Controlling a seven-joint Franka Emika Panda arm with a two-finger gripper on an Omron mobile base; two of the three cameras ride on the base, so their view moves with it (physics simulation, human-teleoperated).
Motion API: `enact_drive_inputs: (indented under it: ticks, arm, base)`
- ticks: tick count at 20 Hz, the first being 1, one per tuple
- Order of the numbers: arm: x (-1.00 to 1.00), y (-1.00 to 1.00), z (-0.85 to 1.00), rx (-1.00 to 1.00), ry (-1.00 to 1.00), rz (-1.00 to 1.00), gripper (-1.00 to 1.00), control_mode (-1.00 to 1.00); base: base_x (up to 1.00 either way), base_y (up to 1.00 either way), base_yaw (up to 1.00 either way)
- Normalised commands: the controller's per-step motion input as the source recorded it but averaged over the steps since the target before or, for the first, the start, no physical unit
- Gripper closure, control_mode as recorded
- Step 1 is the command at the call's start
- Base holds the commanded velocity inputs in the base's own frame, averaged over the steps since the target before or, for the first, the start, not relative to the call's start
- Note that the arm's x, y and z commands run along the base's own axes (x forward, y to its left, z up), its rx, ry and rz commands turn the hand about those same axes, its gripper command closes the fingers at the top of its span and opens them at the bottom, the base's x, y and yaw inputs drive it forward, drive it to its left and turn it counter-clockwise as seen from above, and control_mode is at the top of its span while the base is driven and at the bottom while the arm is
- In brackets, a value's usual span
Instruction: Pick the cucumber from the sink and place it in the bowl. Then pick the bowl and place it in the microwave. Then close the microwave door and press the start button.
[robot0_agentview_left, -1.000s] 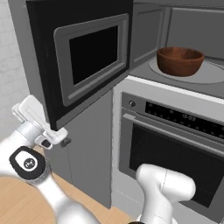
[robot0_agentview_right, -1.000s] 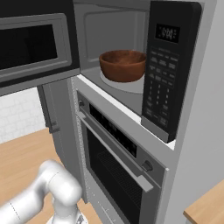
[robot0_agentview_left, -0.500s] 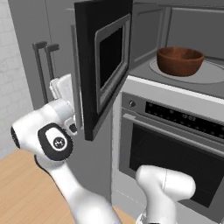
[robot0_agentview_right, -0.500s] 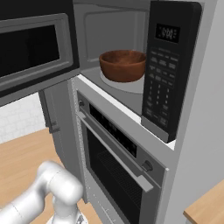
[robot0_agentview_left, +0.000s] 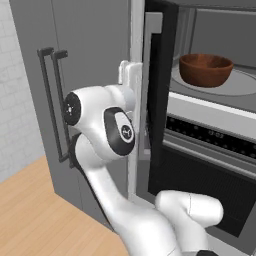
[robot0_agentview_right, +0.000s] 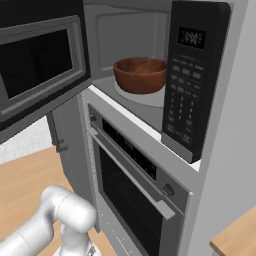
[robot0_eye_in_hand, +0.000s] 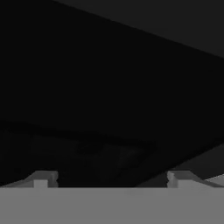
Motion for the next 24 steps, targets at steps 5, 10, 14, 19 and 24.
enact_drive_inputs:
  ticks: [5, 10, 14, 19, 24]
  arm:
    - [-0.43, -1.0, 0.0, 0.43, -0.38, 0.0, -1.0, -1.0]
    - [-0.1, -1.0, 0.0, 0.39, -0.32, 0.0, -1.0, -1.0]
    - [0.04, -1.0, 0.0, 0.33, -0.26, -0.01, -1.0, -1.0]
    - [0.33, -0.87, 0.0, 0.27, -0.23, -0.02, -1.0, -1.0]
    - [0.7, -0.43, 0.0, 0.2, -0.16, 0.0, -1.0, -1.0]
  base:
    - [0.0, 0.0, 0.0]
    - [0.0, 0.0, 0.0]
    - [0.0, 0.0, 0.0]
    - [0.0, 0.0, 0.0]
    - [0.0, 0.0, 0.0]
